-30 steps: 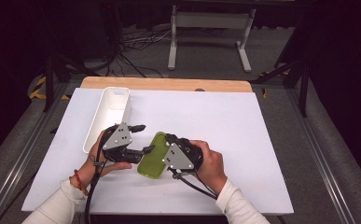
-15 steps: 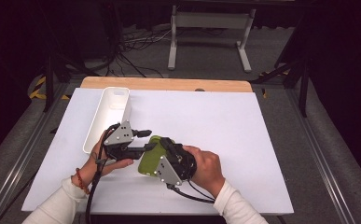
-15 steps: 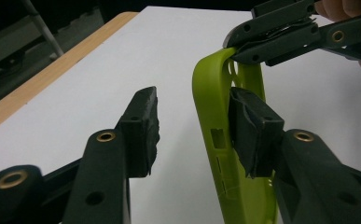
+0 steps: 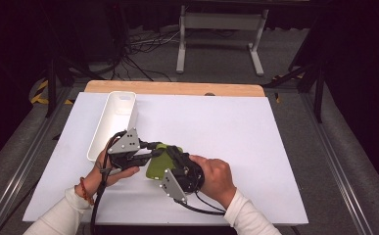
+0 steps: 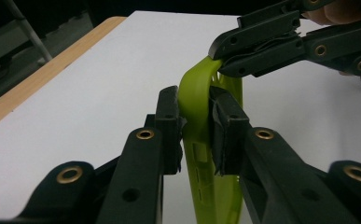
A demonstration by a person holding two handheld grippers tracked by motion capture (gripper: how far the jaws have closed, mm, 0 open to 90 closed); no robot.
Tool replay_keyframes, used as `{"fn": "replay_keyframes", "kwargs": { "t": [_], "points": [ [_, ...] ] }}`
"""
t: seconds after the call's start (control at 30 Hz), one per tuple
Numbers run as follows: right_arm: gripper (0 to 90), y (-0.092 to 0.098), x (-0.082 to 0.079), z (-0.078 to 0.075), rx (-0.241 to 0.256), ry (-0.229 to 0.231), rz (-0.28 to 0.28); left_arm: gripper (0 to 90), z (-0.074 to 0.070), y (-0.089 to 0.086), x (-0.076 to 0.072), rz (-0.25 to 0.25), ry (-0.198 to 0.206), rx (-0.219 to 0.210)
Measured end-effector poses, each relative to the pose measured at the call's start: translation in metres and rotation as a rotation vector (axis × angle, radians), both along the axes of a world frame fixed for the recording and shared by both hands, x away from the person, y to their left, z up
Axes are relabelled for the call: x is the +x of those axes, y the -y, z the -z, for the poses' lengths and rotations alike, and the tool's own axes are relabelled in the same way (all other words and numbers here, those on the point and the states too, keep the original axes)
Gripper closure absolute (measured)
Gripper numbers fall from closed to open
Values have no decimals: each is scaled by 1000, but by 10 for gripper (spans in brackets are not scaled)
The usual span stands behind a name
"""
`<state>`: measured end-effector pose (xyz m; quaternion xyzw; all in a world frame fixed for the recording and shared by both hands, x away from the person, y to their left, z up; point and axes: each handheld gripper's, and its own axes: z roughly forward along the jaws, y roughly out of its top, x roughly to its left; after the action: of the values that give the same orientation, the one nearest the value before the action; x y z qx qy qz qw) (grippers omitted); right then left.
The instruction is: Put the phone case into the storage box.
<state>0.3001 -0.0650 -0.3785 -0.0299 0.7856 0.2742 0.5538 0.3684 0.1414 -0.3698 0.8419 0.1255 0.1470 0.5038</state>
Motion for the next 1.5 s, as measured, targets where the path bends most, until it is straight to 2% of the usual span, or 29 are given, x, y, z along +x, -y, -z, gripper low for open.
{"fn": "replay_keyframes", "kwargs": {
  "t": [0.13, 0.2, 0.27, 0.43, 0.6, 0.7, 0.83, 0.97, 1.07, 1.17, 1.27, 1.5],
  "points": [
    [862, -2, -1, -1, 17, -3, 3, 780, -1, -2, -1, -16, 8, -7],
    [853, -2, 0, -2, 34, -19, 3, 782, -1, -2, -3, -26, 21, -8],
    [837, 0, 0, -3, 75, -35, -13, 782, -1, -2, -2, -41, 31, -1],
    [795, 5, -1, -7, 130, -69, -22, 783, -1, -7, 0, -55, 28, -28],
    [735, 13, -1, -11, 232, -124, -29, 783, -2, -12, 0, -68, 33, -58],
    [685, 22, 3, -16, 309, -189, -34, 783, -3, -15, 0, -69, 35, -69],
    [643, 31, 8, -19, 386, -239, -36, 783, -4, -19, 0, -77, 27, -85],
    [554, 38, 11, -18, 418, -260, -26, 783, -4, -22, 0, -94, 45, -98],
    [511, 41, 14, -16, 437, -265, -15, 783, -3, -25, 1, -104, 34, -121],
    [448, 47, 18, -13, 455, -277, 7, 783, -4, -28, 2, -108, 46, -124],
    [381, 52, 20, -11, 487, -293, 24, 783, -4, -30, 1, -115, 39, -133],
    [308, 62, 23, -9, 517, -305, 59, 783, -4, -31, 2, -121, 47, -141]
  ]
}}
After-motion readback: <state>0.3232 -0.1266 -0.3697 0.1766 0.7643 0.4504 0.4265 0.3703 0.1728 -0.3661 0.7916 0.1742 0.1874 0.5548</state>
